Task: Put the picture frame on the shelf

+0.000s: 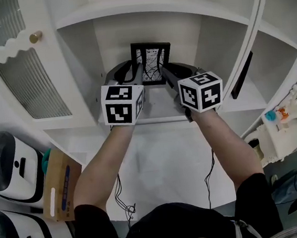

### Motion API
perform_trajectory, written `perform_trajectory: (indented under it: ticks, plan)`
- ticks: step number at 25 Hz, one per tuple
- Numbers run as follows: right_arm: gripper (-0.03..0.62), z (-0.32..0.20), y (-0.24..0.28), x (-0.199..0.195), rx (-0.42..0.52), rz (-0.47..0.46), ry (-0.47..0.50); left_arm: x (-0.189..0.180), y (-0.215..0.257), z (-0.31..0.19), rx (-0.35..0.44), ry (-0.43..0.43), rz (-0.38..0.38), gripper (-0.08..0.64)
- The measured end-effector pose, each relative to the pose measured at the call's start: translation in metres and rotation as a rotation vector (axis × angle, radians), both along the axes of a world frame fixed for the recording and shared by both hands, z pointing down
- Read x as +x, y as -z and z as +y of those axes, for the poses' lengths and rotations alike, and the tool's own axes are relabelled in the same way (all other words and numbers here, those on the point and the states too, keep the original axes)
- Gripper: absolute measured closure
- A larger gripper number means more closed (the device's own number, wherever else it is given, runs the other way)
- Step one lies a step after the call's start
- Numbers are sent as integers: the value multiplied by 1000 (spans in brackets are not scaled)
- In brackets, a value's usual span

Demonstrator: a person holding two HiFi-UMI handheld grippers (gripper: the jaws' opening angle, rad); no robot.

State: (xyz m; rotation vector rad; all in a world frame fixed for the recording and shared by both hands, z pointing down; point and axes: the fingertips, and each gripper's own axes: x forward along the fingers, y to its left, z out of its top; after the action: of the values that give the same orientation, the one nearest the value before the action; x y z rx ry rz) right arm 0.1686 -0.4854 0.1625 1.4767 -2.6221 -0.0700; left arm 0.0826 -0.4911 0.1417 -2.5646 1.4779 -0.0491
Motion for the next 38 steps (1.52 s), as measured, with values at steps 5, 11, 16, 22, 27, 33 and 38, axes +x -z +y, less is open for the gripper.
perform_trajectory:
  ticks: [5, 11, 16, 22, 27, 33, 38]
  plan:
    - [506, -20, -2, 6, -10, 33, -28, 8, -1, -20, 13, 26, -43, 460]
    - [506, -40, -7, 7, -21, 80, -50, 11, -6, -43, -19, 49, -61, 460]
    - [506, -61, -17, 11, -62, 109, -68, 15, -18, -65, -89, 56, -112, 459]
    - [506, -81, -27, 18, -98, 101, -89, 22, -36, -83, -136, 56, -274, 459]
    - [494, -92, -28, 16, -119, 118, -83, 22, -41, -94, -178, 48, -352, 456]
    - [480, -95, -28, 16, -120, 103, -75, 23, -42, -96, -206, 17, -390, 454]
    - [445, -93, -17, 25, -72, 87, -118, 19, -36, -94, -183, 25, -414, 454]
